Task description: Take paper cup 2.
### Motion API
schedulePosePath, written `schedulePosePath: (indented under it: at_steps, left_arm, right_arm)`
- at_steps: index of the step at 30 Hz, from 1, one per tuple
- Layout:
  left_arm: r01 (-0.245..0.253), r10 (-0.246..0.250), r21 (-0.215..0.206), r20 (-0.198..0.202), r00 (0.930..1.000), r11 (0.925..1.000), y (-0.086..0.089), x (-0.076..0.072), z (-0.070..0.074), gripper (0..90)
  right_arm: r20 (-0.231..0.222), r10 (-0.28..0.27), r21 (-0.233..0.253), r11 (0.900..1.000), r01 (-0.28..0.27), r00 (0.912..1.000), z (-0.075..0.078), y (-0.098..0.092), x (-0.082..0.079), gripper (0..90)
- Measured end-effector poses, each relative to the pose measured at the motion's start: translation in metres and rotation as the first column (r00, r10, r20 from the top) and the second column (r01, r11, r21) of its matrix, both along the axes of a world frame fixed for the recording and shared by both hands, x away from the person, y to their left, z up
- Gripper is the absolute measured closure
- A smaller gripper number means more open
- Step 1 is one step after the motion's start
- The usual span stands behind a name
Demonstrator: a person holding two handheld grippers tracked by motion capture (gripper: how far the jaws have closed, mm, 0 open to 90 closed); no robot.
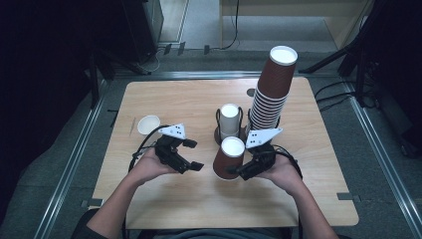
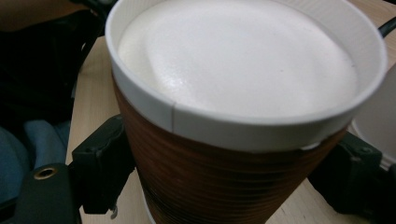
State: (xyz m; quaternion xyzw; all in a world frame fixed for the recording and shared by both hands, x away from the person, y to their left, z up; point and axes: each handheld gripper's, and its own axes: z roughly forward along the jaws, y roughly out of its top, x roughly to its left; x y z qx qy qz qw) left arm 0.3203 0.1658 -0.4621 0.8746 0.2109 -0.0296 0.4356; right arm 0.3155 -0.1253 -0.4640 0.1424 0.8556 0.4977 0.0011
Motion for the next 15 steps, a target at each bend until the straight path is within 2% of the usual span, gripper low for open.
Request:
schedulePosePath:
  at_steps: [3, 7, 15]
  left_arm:
    - [0.006, -0.006, -0.008, 0.006, 1.0, 1.0, -0.004, -0.001, 0.0, 5.1]
    - [0.014, -0.015, -0.025, -0.007, 0.9999, 0.9996, -0.008, -0.002, -0.003, 2.3]
    - [0.053, -0.053, -0.034, -0.003, 0.9986, 0.998, -0.022, -0.005, -0.008, 0.0]
  right_arm:
    - [0.005, -0.003, 0.024, 1.0, 0.003, 1.0, -0.001, 0.004, 0.001, 16.4]
    - [0.004, -0.006, 0.051, 0.999, 0.006, 1.0, -0.003, 0.009, 0.002, 16.4]
    - [0.004, -0.009, 0.12, 0.993, 0.008, 1.0, -0.003, 0.017, 0.001, 16.5]
